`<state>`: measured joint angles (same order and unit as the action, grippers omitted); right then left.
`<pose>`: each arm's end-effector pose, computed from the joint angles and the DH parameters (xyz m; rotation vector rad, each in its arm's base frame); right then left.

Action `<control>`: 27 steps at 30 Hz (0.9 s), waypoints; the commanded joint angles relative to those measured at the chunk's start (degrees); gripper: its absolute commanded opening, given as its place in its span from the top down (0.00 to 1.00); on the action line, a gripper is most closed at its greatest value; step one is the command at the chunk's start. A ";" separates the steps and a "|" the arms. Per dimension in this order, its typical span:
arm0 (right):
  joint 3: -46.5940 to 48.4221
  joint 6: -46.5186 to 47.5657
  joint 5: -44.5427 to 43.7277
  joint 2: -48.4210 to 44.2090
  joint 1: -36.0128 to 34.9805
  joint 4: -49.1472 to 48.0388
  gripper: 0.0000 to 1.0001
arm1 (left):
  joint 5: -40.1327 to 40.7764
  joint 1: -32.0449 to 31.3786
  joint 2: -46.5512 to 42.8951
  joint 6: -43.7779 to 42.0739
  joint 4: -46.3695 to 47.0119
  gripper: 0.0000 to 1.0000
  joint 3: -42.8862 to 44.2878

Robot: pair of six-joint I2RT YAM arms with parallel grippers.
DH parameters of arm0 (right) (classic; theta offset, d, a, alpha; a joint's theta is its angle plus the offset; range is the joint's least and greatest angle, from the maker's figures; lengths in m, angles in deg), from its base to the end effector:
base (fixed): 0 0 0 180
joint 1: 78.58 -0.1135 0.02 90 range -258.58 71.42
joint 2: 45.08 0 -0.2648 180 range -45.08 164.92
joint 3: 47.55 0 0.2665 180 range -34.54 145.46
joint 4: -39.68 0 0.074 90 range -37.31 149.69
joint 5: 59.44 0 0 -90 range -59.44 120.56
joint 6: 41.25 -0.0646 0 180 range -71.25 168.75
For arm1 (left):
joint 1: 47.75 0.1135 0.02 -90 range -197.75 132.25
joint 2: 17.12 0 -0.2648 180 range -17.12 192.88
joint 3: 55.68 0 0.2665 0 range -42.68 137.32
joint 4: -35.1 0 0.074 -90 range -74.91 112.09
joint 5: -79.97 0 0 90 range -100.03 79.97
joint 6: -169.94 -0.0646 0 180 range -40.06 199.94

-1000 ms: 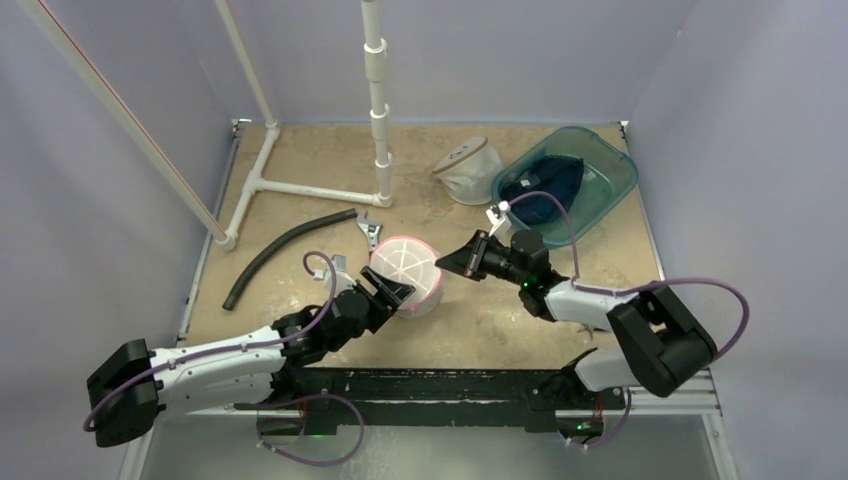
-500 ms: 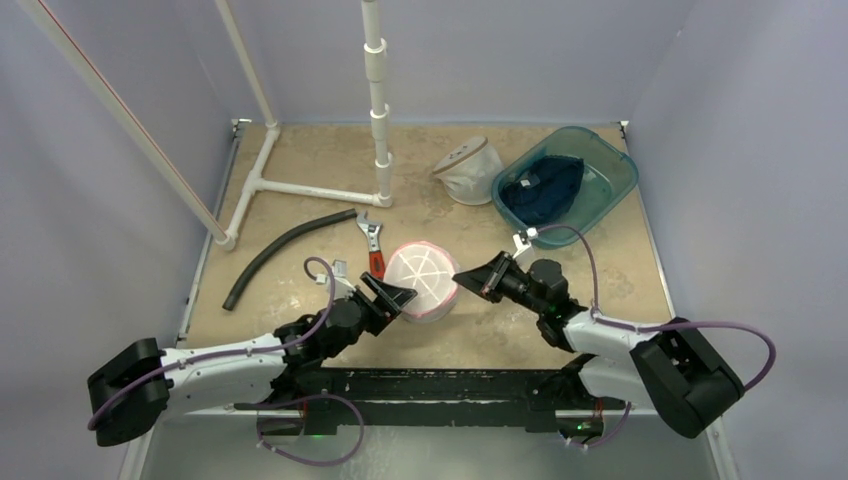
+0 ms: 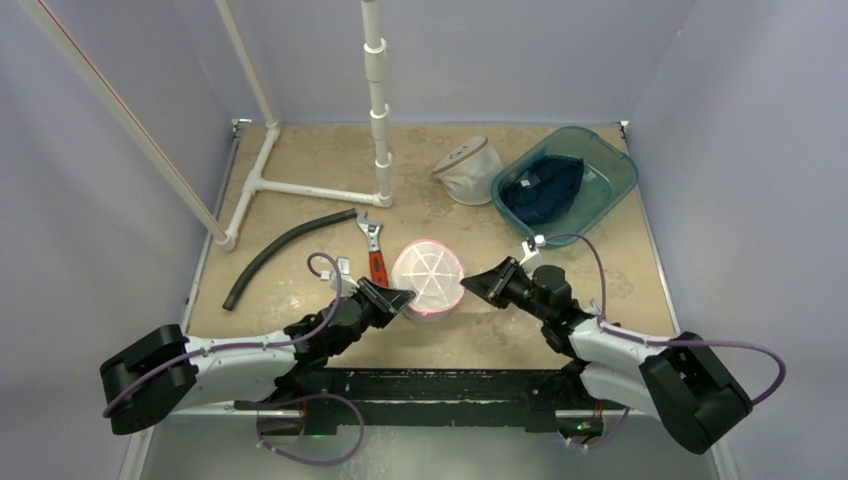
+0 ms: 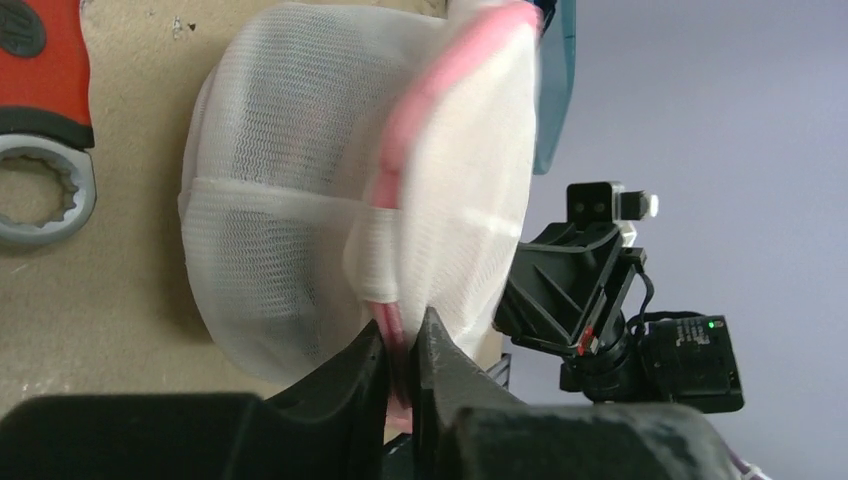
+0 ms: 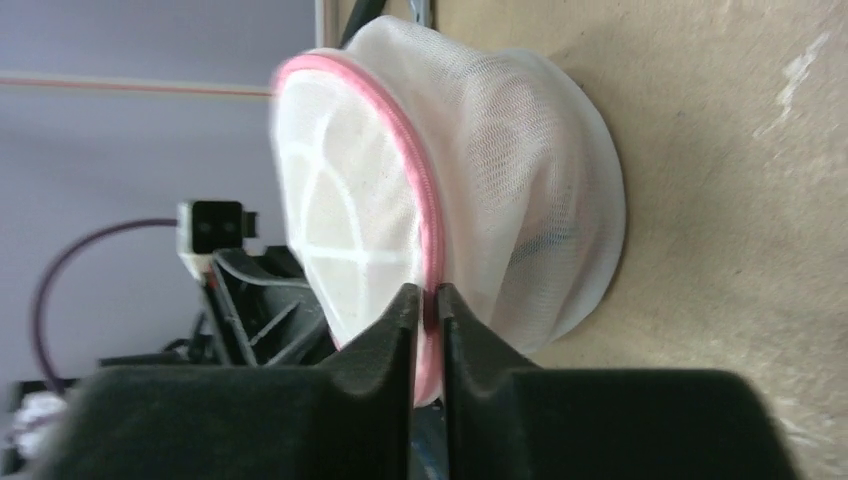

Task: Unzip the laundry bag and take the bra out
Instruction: Unzip the laundry bag at the center of the board.

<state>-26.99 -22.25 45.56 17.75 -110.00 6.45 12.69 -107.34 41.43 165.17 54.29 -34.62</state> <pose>0.1884 0.1347 0.1484 0.4602 1.9349 1.4778 0.1329 -0.1772 0.1353 -0.7570 1.9638 -1.3081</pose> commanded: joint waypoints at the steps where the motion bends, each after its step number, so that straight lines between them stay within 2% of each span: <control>1: 4.88 9.30 -1.46 -4.32 -0.27 7.87 0.66 | -0.48 0.27 -1.30 -1.92 1.96 1.00 2.23; 2: 6.30 12.35 -2.94 -6.03 -0.22 10.58 0.55 | -0.44 0.34 -1.60 -1.73 1.39 1.00 2.37; 4: 8.49 18.20 -4.57 -9.67 -0.31 16.49 0.40 | -0.19 0.36 -2.36 -0.58 -0.08 1.00 2.89; 7: 10.85 27.79 -5.77 -15.83 -0.44 23.15 0.31 | 0.76 0.31 -3.50 1.50 -3.95 1.00 4.60; 11: 12.45 39.23 -1.96 -20.69 -3.70 25.19 0.33 | 4.14 0.38 -4.20 7.87 -9.46 1.00 7.06; 15: 16.55 45.29 -15.26 -17.18 -18.69 28.89 0.40 | 6.77 0.37 -2.40 13.40 -9.48 1.00 8.58; 17: 17.60 45.40 -19.55 -14.90 -23.36 28.39 0.44 | 6.90 0.43 -0.44 14.91 -11.09 1.00 10.46; 21: 17.39 44.13 -20.75 -13.59 -24.59 25.86 0.49 | 7.49 0.53 1.16 16.99 -14.48 1.00 12.85; 27: 16.32 41.01 -18.66 -10.90 -24.57 24.33 0.50 | 8.81 0.48 -0.24 18.39 -17.17 1.00 13.21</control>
<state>-11.17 19.63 28.25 5.25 -134.50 33.01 19.18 -107.01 42.30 181.41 39.87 -23.39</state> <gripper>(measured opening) 0.502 0.031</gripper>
